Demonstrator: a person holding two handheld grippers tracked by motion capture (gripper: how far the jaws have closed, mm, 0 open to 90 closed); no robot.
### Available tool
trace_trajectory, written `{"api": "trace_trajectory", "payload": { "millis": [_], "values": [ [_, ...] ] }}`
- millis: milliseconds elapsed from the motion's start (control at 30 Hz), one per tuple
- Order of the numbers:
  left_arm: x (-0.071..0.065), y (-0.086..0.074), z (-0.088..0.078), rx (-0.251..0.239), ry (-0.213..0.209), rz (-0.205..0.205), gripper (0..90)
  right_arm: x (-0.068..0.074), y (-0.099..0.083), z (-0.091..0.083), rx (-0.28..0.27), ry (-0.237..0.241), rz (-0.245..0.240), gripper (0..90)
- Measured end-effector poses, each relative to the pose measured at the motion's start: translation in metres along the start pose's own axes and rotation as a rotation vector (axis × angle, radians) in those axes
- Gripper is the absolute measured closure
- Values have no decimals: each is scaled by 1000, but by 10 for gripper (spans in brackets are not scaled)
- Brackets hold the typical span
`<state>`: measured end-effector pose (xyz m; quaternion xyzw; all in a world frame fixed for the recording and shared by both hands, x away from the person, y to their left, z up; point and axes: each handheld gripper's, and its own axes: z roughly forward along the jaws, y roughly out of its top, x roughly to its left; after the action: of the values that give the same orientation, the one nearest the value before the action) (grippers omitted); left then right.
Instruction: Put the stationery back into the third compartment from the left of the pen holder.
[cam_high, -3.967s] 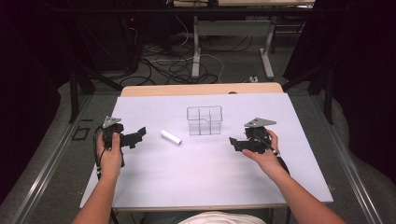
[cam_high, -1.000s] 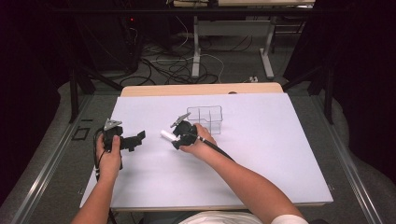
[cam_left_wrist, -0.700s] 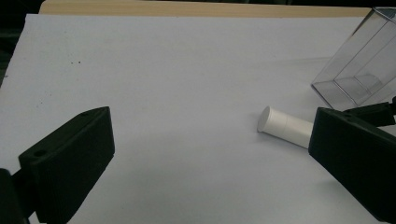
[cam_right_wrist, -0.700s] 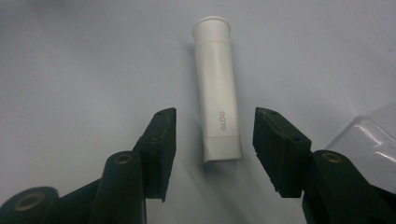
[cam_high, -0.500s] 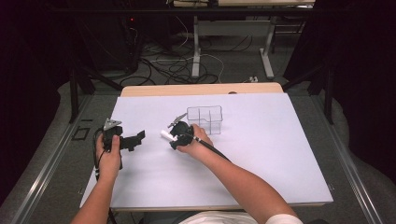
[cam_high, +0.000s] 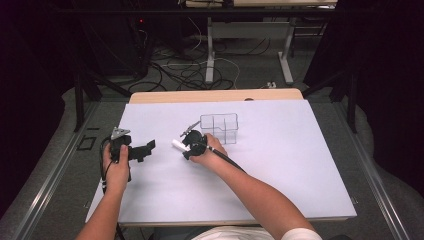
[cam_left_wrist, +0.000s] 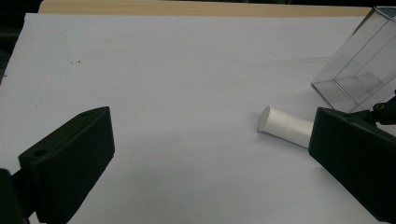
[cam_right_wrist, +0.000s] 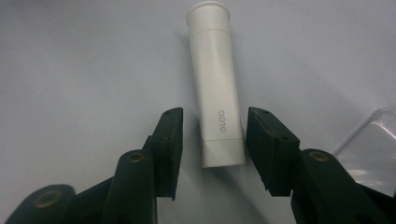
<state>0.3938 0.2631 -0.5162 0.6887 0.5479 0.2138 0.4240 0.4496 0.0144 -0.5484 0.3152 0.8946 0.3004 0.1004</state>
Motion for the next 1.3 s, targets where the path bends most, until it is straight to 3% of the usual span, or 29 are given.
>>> {"api": "trace_trajectory", "payload": {
  "millis": [100, 267, 800, 1067, 1300],
  "values": [
    [0, 0, 0, 1, -1, 0, 3, -1, 0, 1, -2, -2, -21, 618],
    [0, 0, 0, 4, -2, 1, 3, 0, 1, 1, 7, 20, -8, 705],
    [-1, 0, 0, 3, -3, -7, 3, 1, 1, 1, 4, 13, -13, 713],
    [-2, 2, 0, -8, -18, -23, 3, 0, 1, -4, 14, 36, 38, 714],
    [-9, 7, -4, -32, -55, -39, 3, 2, 4, -17, -48, 58, 49, 714]
  ]
}}
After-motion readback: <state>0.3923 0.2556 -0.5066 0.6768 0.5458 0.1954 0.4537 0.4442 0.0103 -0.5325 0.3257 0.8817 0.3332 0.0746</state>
